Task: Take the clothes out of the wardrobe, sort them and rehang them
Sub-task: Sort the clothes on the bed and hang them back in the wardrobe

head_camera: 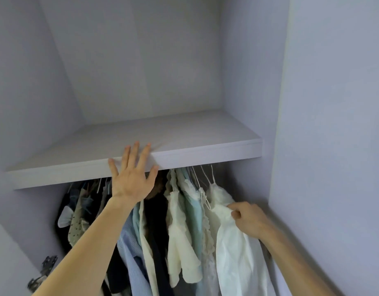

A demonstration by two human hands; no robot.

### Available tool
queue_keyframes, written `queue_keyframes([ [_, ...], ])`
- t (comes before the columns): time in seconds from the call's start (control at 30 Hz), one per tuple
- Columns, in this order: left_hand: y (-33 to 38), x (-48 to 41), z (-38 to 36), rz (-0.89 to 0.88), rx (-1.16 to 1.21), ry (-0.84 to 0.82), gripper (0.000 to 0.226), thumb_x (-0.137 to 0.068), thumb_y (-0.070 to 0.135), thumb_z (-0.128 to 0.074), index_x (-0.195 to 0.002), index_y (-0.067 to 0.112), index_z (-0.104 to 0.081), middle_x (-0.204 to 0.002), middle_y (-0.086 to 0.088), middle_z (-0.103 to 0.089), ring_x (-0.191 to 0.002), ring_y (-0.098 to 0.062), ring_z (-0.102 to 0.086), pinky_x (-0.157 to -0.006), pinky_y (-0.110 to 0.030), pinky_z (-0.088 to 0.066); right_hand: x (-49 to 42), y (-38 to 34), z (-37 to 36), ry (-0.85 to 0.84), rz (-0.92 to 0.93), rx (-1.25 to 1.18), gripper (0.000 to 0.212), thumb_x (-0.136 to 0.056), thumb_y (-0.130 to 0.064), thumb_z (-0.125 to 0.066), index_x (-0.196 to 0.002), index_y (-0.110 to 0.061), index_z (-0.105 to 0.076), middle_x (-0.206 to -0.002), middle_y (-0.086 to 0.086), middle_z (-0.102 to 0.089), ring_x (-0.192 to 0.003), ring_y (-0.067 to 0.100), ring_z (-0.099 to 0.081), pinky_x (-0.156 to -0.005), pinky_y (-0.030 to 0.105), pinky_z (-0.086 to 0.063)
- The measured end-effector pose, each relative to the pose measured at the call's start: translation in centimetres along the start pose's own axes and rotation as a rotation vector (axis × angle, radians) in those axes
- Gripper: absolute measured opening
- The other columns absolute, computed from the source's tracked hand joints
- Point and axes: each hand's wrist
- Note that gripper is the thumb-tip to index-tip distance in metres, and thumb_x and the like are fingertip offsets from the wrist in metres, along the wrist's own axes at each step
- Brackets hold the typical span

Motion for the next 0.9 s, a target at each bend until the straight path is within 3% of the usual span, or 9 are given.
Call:
queue_keyframes([
  [0.07,0.0,0.2,-1.1,0.004,0.001,0.082,0.068,-0.099,0.065,-0.023,-0.158,0.038,0.000,-0.166,-0.002,-0.008,-0.154,-0.022,0.002,-0.117,-0.064,0.001,0.4,0.2,-1.7,-0.005,0.017,-0.058,0.031,-0.100,-0.020,-0.043,-0.114,-0.032,-0.067,-0.104,-0.003,-0.072,-0.101,0.026,-0.065,-0.073,0.029,-0.044],
  [0.27,0.0,-0.1,-2.6,0.000,0.017,0.168,0.072,-0.099,0.064,-0.032,-0.159,0.032,-0.008,-0.163,-0.007,-0.016,-0.153,-0.028,-0.002,-0.117,-0.067,0.001,2.0,1.1,-5.1,0.028,-0.049,-0.079,0.034,-0.103,-0.021,-0.040,-0.130,-0.028,-0.061,-0.113,0.000,-0.072,-0.102,0.027,-0.065,-0.081,0.030,-0.047],
  [0.5,-0.2,-0.2,-3.2,-0.019,0.033,0.221,0.073,-0.099,0.063,-0.036,-0.159,0.030,-0.009,-0.161,-0.009,-0.020,-0.152,-0.030,-0.008,-0.116,-0.070,-0.001,3.5,1.6,-4.4,0.188,-0.140,-0.046,0.035,-0.104,-0.019,-0.038,-0.133,-0.024,-0.058,-0.103,0.004,-0.073,-0.096,0.030,-0.064,-0.072,0.031,-0.043],
  [0.6,-0.3,-0.1,-2.9,-0.033,0.037,0.223,0.073,-0.098,0.063,-0.035,-0.158,0.030,-0.010,-0.159,-0.009,-0.023,-0.151,-0.031,-0.010,-0.115,-0.071,-0.002,1.5,0.2,-3.1,0.265,-0.107,0.038,0.037,-0.103,-0.019,-0.038,-0.137,-0.024,-0.054,-0.107,0.007,-0.073,-0.096,0.033,-0.066,-0.077,0.034,-0.048],
  [0.73,-0.5,-0.3,-2.9,-0.032,0.006,0.215,0.075,-0.096,0.067,-0.028,-0.159,0.030,-0.009,-0.158,-0.008,-0.023,-0.151,-0.030,-0.010,-0.116,-0.070,-0.005,-3.5,-1.6,-2.4,0.359,-0.042,0.089,0.045,-0.097,-0.009,-0.044,-0.140,-0.019,-0.050,-0.103,0.013,-0.071,-0.088,0.038,-0.066,-0.069,0.037,-0.051],
  [0.9,-0.5,-0.3,-3.0,-0.024,-0.020,0.226,0.076,-0.095,0.067,-0.029,-0.158,0.028,-0.013,-0.156,-0.008,-0.026,-0.150,-0.030,-0.014,-0.115,-0.071,-0.008,-10.0,-1.4,-2.4,0.277,-0.057,0.071,0.055,-0.096,-0.005,-0.045,-0.149,-0.021,-0.041,-0.121,0.014,-0.066,-0.104,0.036,-0.063,-0.080,0.038,-0.050],
])
Point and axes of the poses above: each hand's wrist, its own x-axis away from the middle knuckle, its own z-axis out of the back of the hand, y = z × x
